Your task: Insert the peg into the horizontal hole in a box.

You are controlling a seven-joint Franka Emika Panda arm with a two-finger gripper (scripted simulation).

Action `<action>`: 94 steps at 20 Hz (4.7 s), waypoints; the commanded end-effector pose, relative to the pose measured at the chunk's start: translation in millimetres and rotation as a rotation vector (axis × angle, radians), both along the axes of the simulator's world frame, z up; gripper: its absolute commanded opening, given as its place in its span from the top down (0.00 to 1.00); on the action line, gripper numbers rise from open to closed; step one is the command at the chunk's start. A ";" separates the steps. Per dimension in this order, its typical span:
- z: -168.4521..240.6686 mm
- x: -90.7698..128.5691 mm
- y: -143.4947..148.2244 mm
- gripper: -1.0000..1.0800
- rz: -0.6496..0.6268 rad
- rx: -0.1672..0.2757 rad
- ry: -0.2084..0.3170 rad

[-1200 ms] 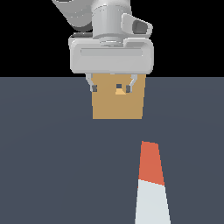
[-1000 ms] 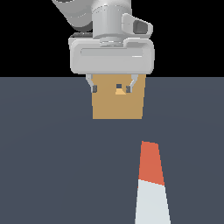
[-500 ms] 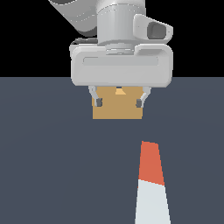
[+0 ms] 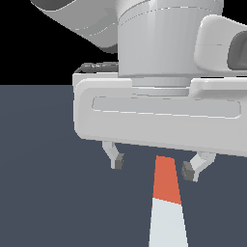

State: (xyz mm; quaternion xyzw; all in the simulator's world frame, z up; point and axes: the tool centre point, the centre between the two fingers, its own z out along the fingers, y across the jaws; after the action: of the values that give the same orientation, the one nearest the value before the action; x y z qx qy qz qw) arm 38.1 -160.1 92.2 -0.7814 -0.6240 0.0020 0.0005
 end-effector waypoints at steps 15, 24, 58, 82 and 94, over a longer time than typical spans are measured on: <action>-22.8 9.5 -55.8 0.04 -0.064 0.002 -0.004; -48.8 8.6 -55.8 0.04 -0.064 0.002 -0.004; -37.2 14.0 14.7 1.00 0.029 0.001 -0.003; 46.9 4.1 175.8 1.00 0.239 0.002 -0.003; 46.3 3.7 182.7 1.00 0.240 0.003 -0.002</action>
State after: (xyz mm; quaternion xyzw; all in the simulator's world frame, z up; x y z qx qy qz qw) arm 41.0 18.5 136.4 -0.7018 -0.7124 0.0019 0.0018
